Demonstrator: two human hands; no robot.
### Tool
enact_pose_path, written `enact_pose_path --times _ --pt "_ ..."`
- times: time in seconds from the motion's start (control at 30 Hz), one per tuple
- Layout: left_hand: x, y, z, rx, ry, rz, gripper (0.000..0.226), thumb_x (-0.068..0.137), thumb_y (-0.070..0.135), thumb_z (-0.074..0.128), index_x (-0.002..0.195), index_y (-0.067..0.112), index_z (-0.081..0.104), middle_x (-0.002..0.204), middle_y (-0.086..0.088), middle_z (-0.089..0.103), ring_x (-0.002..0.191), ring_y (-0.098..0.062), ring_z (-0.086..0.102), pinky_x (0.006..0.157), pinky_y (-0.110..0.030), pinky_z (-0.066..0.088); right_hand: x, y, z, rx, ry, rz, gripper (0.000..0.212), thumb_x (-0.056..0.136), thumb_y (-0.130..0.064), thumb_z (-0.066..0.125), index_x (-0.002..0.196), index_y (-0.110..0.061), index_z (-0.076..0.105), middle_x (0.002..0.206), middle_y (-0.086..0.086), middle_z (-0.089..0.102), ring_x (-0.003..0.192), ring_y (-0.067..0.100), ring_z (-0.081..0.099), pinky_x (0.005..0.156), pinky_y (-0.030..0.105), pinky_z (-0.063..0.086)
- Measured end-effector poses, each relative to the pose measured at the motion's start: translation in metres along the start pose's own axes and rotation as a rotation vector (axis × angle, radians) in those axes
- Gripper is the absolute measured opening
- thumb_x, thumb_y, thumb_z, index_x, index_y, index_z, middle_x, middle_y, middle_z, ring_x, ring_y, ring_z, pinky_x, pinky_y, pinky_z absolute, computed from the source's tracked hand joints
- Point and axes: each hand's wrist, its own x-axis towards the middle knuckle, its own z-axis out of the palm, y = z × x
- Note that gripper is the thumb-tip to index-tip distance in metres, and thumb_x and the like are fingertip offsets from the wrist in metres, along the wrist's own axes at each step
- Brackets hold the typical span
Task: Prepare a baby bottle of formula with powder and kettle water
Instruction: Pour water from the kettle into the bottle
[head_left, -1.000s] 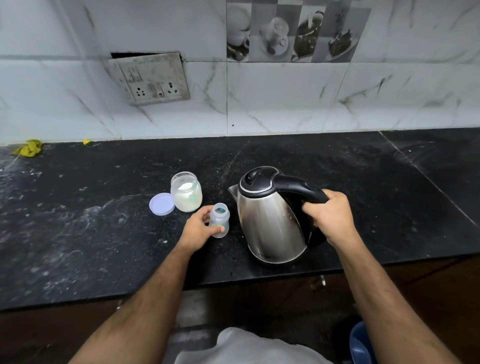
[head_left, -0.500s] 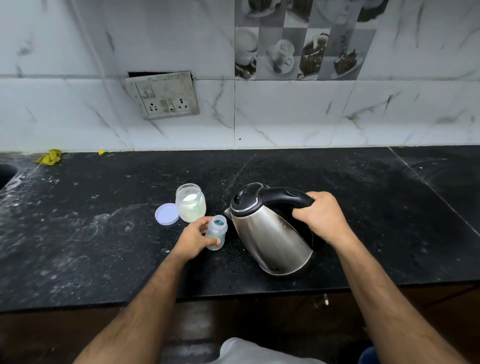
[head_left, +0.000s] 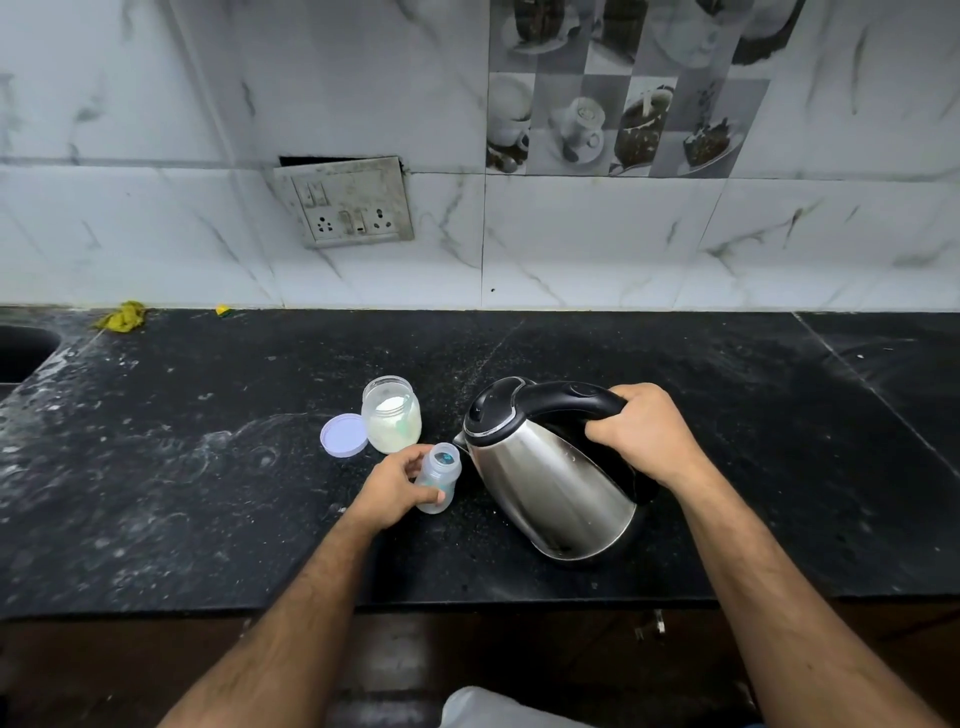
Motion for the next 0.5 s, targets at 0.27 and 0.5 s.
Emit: enact_pose_path --times 0.27,0.5 --pt "0.004 -0.005 0.001 0.008 0.002 -0.025 0.075 0.043 0.033 0.085 0.116 0.032 0.066 0.112 0.006 0.073 0.11 -0.013 0.066 0.106 -0.043 0.048 0.003 -0.007 0.0 -0.038 -0.019 0.004 0.013 0.066 -0.008 0.07 0.058 -0.015 0.062 0.042 -0.006 0.054 0.039 0.011 0.049 0.049 0.026 0.039" --pt "0.005 -0.004 -0.001 0.021 0.004 -0.034 0.077 0.042 0.036 0.086 0.116 0.035 0.065 0.113 0.009 0.073 0.111 -0.011 0.065 0.106 -0.043 0.047 0.004 -0.012 0.001 -0.095 -0.027 -0.013 0.008 0.065 -0.011 0.07 0.06 -0.012 0.064 0.043 -0.005 0.055 0.042 0.014 0.05 0.051 0.027 0.041"
